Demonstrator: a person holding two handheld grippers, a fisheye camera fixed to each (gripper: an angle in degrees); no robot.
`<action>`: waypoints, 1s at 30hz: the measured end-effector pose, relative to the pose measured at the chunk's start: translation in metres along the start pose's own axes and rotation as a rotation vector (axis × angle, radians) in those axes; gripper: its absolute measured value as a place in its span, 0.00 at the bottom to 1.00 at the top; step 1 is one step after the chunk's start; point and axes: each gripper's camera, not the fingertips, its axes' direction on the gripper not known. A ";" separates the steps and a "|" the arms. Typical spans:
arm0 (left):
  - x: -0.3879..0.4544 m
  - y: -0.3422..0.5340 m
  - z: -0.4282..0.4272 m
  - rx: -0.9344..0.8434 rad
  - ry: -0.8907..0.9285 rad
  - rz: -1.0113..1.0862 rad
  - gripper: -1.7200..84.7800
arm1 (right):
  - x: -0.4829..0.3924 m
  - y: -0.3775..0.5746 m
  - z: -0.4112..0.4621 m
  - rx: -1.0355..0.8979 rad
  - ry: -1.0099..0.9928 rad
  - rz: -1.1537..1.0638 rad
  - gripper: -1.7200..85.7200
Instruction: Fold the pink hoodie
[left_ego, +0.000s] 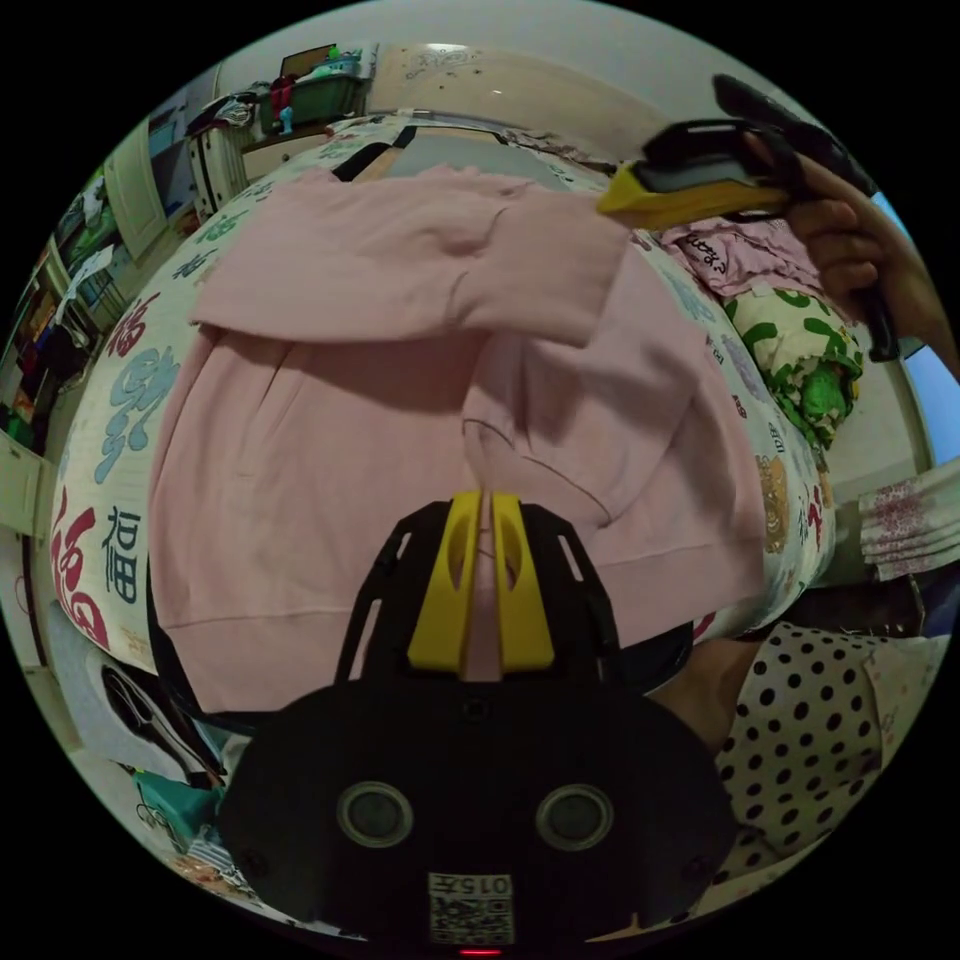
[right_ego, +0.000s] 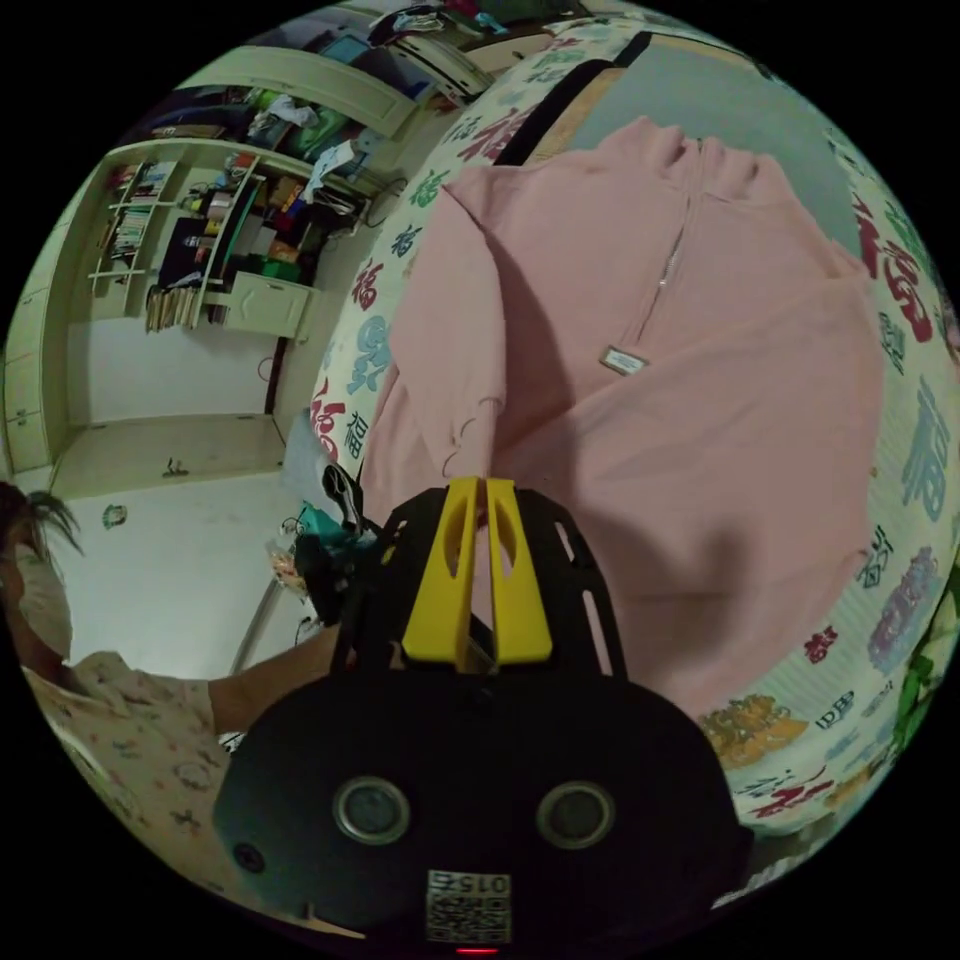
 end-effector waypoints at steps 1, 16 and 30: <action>-0.003 -0.001 0.001 0.003 -0.003 -0.001 0.03 | 0.003 0.006 -0.007 -0.001 0.005 0.010 0.02; -0.200 -0.057 -0.013 0.277 0.249 -0.533 0.12 | 0.069 0.125 -0.090 0.074 -0.009 0.266 0.02; -0.182 -0.280 0.113 -0.018 0.027 -0.093 0.11 | 0.092 0.153 -0.094 0.003 0.076 0.318 0.03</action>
